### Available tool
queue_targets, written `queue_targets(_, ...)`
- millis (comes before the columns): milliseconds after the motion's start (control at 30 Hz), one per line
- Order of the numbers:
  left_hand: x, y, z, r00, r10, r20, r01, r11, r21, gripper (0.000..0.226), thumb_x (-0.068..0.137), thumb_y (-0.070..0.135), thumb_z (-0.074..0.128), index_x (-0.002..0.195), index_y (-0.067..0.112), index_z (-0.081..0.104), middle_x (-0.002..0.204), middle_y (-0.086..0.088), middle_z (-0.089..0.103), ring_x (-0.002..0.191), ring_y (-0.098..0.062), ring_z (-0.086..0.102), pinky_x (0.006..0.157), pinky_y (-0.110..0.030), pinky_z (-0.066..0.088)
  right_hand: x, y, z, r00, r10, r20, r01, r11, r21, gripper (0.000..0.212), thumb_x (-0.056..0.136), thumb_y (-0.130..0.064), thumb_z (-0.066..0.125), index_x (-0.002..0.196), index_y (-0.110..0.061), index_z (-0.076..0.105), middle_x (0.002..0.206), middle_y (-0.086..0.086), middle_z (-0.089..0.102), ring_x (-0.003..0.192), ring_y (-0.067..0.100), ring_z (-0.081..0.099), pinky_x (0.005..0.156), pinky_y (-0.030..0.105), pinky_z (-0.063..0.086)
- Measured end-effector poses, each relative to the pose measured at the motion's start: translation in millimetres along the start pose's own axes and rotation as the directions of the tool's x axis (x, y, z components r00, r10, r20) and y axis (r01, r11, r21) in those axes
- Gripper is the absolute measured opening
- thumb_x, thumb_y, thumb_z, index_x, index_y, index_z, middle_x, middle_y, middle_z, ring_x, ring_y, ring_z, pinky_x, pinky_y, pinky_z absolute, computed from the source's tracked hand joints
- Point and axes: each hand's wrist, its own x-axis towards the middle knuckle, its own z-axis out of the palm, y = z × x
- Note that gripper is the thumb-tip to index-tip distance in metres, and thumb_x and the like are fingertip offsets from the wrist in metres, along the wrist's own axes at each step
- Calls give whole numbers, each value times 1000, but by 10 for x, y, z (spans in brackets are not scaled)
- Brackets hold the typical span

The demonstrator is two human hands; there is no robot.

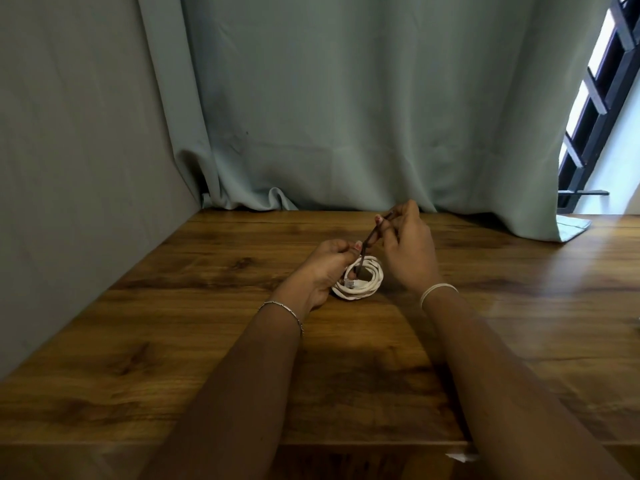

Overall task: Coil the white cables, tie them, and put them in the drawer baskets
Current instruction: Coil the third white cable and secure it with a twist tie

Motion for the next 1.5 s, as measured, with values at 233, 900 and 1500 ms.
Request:
queue_targets(233, 14, -35, 19, 1000, 20, -21, -19, 999, 42, 18, 92, 28, 63, 90, 10, 67, 82, -3, 65, 57, -8, 54, 46, -19, 44, -6, -7, -10, 1000, 14, -1, -14, 1000, -21, 12, 96, -22, 54, 95, -19, 41, 83, -3, 68, 81, 17, 65, 71, 38, 51)
queue_targets(900, 12, -20, 129, 995, -35, 90, 36, 999, -14, 13, 81, 14, 72, 81, 12, 60, 81, -8, 66, 63, -18, 56, 51, -25, 43, 62, 5, -152, 890, 206, -406, -154, 976, 156, 18, 94, -27, 59, 84, -22, 45, 86, -3, 64, 71, 7, 57, 58, 14, 39)
queue_targets(1500, -98, -9, 136, 967, 39, 254, -62, 994, 85, 36, 74, 1, 79, 107, 4, 67, 98, -12, 72, 81, -20, 70, 66, -26, 58, 97, 171, -154, 813, 373, -447, -278, 923, 267, 16, 90, -22, 64, 84, -20, 49, 79, -9, 59, 73, 9, 57, 69, 31, 47)
